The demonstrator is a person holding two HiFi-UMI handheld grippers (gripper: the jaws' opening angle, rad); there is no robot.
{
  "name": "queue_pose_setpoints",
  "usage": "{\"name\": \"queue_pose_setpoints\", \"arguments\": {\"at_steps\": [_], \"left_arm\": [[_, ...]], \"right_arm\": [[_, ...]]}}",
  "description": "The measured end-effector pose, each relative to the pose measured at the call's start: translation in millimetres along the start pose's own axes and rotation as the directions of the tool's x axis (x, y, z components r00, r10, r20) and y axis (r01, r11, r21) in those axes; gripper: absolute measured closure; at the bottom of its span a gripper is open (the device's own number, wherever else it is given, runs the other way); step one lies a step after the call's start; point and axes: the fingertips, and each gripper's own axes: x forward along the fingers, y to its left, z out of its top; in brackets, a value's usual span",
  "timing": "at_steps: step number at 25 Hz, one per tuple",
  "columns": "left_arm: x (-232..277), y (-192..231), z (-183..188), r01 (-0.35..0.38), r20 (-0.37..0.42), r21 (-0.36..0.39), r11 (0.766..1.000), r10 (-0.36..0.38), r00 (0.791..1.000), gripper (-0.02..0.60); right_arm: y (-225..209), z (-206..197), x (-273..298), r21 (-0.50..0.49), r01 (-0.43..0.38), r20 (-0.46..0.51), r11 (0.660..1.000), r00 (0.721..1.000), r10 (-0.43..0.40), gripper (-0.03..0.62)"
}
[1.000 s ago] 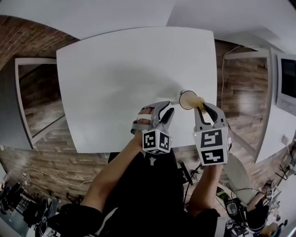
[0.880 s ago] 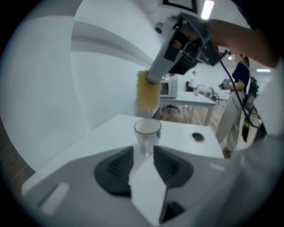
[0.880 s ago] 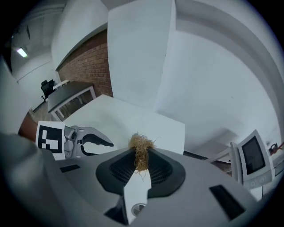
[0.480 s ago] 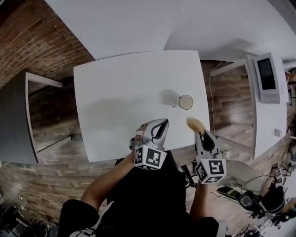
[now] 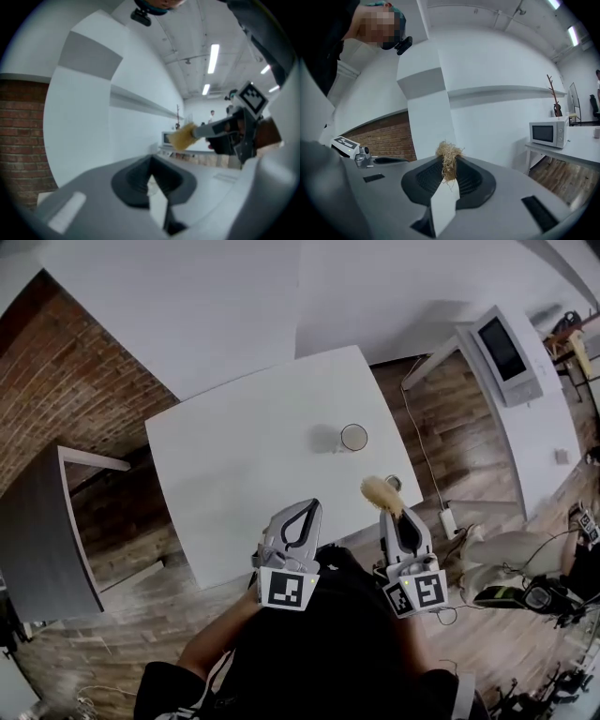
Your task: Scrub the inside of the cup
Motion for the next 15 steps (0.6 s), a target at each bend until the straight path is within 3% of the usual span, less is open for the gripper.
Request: {"name": "queue_pose_setpoints", "arguments": {"at_steps": [6, 11, 15], "left_arm": [[-5, -15, 35, -0.035, 0.069, 0.042, 0.999, 0.032, 0.997, 0.578], [2, -28, 37, -0.047, 0.063, 0.022, 0.999, 0.046, 0.997, 0.578], [6, -46, 43, -0.034, 0.067, 0.053, 0.998, 0.030, 0.997, 0.578]], "right_arm": [[-4, 11, -22, 0.022, -0.010, 0.071, 1.000, 0.997, 0.009, 0.539], [-7, 18, -28, 0.017, -0.048, 0.091, 0.999, 0.995, 0.046, 0.539], [-11, 18, -33, 0.025, -0.067, 0.101, 0.997, 0.993, 0.064, 0.539]]}}
